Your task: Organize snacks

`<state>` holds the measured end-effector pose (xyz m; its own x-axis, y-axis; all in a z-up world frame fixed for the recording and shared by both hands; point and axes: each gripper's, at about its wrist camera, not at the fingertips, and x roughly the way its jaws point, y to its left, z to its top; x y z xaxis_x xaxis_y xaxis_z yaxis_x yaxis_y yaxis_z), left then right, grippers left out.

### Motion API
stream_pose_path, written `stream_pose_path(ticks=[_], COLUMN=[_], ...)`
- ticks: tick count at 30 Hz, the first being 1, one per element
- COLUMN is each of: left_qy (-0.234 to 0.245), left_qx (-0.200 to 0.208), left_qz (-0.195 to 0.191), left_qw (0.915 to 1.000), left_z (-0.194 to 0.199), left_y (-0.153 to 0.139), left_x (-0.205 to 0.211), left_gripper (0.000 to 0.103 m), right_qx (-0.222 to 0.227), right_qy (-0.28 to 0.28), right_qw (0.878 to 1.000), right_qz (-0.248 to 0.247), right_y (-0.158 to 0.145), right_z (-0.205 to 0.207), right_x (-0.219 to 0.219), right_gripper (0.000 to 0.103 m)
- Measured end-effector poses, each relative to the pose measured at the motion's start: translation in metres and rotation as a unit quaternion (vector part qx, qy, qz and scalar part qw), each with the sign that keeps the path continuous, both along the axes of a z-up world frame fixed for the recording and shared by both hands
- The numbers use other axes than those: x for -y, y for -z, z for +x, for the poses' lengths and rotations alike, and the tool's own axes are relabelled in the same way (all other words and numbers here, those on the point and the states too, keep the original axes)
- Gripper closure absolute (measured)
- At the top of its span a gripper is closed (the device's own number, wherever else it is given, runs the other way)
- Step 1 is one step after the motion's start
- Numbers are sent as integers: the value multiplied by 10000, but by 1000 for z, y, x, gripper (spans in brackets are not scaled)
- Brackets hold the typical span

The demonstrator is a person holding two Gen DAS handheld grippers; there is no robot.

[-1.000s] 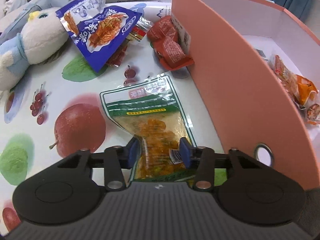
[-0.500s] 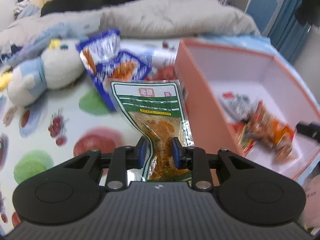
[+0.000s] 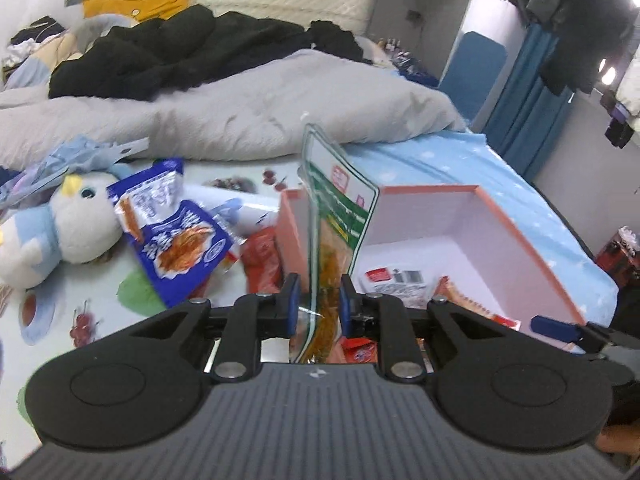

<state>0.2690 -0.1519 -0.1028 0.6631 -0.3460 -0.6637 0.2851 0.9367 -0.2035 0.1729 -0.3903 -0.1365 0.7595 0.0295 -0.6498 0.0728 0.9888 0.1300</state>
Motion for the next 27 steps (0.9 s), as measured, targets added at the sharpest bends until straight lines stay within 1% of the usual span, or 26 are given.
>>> stream_pose_path(ticks=[5, 9, 11, 15, 18, 20, 21, 22, 25, 26, 27], left_qy=[101, 276, 399, 566, 667, 686, 682, 658, 640, 647, 649], left_qx=[177, 191, 100, -210, -451, -482, -449, -431, -317, -242, -173], left_qz=[-42, -131, -103, -26, -90, -22, 14, 47, 12, 4, 14], left_qw=[9998, 9994, 9991, 9982, 9967, 9965, 9967, 9969, 9974, 9976, 9977], left_z=[-1, -3, -2, 0, 1, 1, 1, 3, 2, 1, -1], left_y=[-18, -21, -14, 11, 25, 29, 28, 27, 16, 11, 7], left_x=[10, 26, 38, 58, 63, 63, 63, 61, 54, 52, 49], left_gripper=[83, 83, 83, 82, 82, 81, 80, 75, 48, 44, 44], right_qx=[9, -1, -8, -48, -72, -78, -73, -59, 31, 64, 100], right_qy=[45, 101, 122, 154, 154, 173, 192, 208, 258, 262, 253], right_qw=[10000, 9999, 9999, 9999, 9999, 9998, 9998, 9998, 9997, 9996, 9996], right_qz=[3, 16, 19, 34, 27, 34, 36, 35, 30, 23, 16], right_y=[0, 1, 2, 4, 6, 6, 5, 4, -2, -5, -8], right_z=[-1, -3, -4, -6, -9, -9, -10, -10, -12, -13, -14], right_x=[5, 9, 11, 12, 14, 15, 17, 17, 18, 17, 16], right_gripper=[23, 23, 23, 23, 23, 23, 23, 23, 23, 23, 23])
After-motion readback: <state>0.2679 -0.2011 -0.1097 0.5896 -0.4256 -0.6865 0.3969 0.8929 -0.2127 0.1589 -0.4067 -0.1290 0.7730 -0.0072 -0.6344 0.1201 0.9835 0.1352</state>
